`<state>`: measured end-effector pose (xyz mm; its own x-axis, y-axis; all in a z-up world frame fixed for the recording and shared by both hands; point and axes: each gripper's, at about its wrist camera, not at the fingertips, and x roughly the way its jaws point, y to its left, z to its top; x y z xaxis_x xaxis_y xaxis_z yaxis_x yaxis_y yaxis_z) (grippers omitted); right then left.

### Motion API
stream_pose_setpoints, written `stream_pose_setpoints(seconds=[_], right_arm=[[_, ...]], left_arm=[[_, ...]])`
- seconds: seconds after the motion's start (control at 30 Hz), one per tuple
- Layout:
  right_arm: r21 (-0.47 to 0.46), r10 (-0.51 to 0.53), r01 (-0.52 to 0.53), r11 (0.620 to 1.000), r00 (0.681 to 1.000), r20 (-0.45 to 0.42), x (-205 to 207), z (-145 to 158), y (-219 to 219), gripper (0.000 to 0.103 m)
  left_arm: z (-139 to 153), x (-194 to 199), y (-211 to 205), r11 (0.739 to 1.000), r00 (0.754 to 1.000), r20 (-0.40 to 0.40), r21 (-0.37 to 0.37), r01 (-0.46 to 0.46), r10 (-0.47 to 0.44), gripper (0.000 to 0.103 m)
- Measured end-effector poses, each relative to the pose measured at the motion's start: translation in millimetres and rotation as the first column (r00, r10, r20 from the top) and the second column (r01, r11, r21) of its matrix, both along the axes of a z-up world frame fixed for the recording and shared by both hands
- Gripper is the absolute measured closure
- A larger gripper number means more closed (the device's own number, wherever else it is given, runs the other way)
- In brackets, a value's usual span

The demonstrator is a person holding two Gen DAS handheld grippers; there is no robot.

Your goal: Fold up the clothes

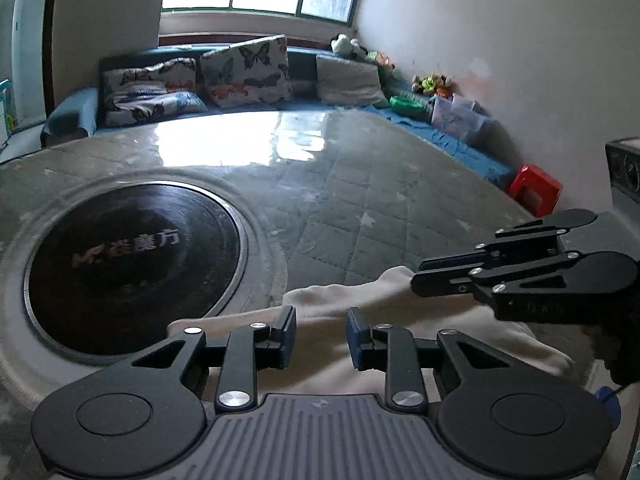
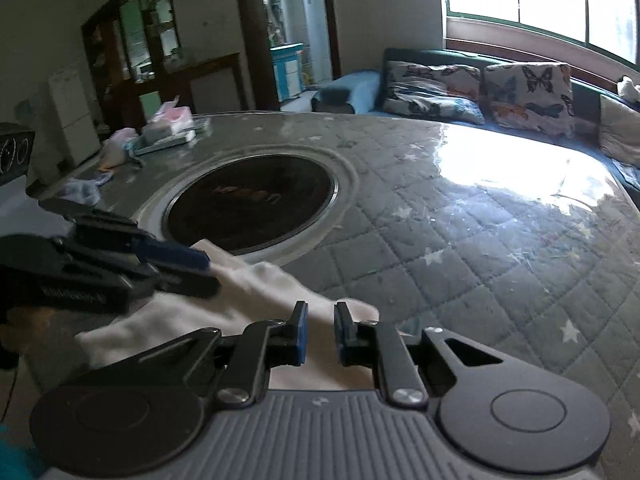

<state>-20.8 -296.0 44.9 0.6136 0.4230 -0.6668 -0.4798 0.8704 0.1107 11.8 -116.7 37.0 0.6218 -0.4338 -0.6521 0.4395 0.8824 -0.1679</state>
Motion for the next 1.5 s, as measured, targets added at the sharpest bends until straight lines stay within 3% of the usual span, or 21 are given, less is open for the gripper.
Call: stream_pose_setpoints(seconds=[0.23,0.53,0.57,0.63,0.97,1.27,1.5], right_arm=[[-0.036,-0.023,0.022,0.999,0.999,-0.029,15.9,-21.7,3.7,0.094],[-0.064,0.046,-0.044,0.997,0.999,0.02,-9.6,0.4,8.6,0.089],[-0.072,0.066,-0.064,0.995,0.997,0.026,-15.9,3.4,11.0,0.089],[-0.09,0.11,-0.106,0.99,0.993,0.036,-27.6,7.3,17.6,0.085],[-0.17,0.345,-0.328,0.929,0.935,0.081,-79.7,14.8,71.7,0.063],[-0.262,0.527,-0.49,0.831,0.845,0.089,-116.1,3.3,129.0,0.063],[-0.273,0.526,-0.493,0.826,0.848,0.06,-112.6,-12.6,144.9,0.059]], left_arm=[[-17.2,17.5,-1.2,0.999,0.999,-0.027,0.027,-0.037,0.038,0.071],[0.0,5.1,21.9,0.993,0.993,0.015,0.017,-0.114,0.114,0.072],[2.8,3.0,27.0,0.992,0.992,0.019,0.013,-0.126,0.126,0.07],[7.0,-2.3,38.0,0.987,0.987,0.02,0.007,-0.159,0.159,0.055],[8.1,-28.9,74.9,0.961,0.961,-0.011,0.033,-0.275,0.275,0.026],[8.0,-41.1,101.6,0.931,0.93,-0.056,-0.012,-0.365,0.364,0.017],[7.1,-48.7,108.4,0.928,0.928,-0.064,-0.051,-0.37,0.367,0.015]])
